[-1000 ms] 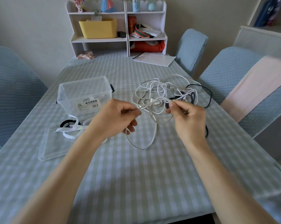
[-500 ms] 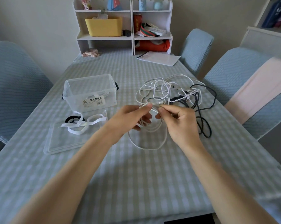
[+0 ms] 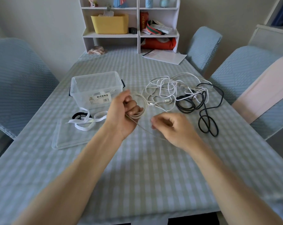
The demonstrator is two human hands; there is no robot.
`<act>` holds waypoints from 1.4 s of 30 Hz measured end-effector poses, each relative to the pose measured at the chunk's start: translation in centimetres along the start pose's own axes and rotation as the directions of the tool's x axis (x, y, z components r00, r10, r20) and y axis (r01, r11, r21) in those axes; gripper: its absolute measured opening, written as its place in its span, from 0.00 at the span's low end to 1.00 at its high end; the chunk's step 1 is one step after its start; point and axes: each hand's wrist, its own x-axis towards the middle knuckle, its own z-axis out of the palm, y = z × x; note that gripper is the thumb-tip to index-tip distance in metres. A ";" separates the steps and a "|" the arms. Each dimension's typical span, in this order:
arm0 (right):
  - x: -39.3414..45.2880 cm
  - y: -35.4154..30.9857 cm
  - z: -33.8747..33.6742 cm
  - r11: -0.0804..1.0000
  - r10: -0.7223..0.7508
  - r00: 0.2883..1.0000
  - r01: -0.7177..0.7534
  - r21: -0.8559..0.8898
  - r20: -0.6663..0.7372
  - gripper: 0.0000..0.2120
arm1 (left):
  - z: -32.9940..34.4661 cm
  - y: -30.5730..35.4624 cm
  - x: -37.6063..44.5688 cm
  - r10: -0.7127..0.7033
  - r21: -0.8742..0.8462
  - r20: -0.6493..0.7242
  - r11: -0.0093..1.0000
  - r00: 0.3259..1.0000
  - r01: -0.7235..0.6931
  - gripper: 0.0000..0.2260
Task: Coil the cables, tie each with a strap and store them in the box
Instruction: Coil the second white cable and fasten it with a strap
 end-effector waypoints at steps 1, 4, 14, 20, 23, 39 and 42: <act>-0.1 0.1 0.0 0.999 -0.002 0.998 0.005 -0.051 0.061 0.07 | -0.3 0.4 0.2 0.011 -0.040 -0.004 0.999 1.000 -0.011 0.18; -0.1 0.0 0.1 0.990 -0.003 0.985 0.027 -0.135 0.170 0.02 | -1.2 1.1 0.4 0.031 -0.100 -0.031 0.994 0.999 -0.034 0.18; -0.3 -0.9 -0.4 0.996 0.089 0.984 -0.092 0.016 0.156 0.12 | -1.8 2.8 0.2 0.070 -0.126 -0.132 0.988 0.989 -0.087 0.16; -0.2 -1.3 -0.3 0.989 0.141 0.981 -0.145 0.024 0.135 0.13 | -1.9 3.4 0.0 0.128 -0.145 -0.098 0.979 0.987 -0.142 0.14; -0.4 -1.2 -0.4 0.992 0.114 0.981 -0.121 0.041 0.157 0.11 | -2.1 3.3 0.1 0.173 0.036 -0.111 0.985 0.979 -0.170 0.14; 0.5 -0.8 -0.8 0.958 0.243 0.945 -0.198 0.209 -0.220 0.07 | -1.0 0.4 -2.0 -0.040 0.817 0.289 0.531 0.957 -0.225 0.13; 0.3 -0.7 -0.8 0.963 0.238 0.943 -0.198 0.184 -0.233 0.09 | -0.7 -0.6 -2.2 0.006 0.897 0.309 0.331 0.951 -0.293 0.14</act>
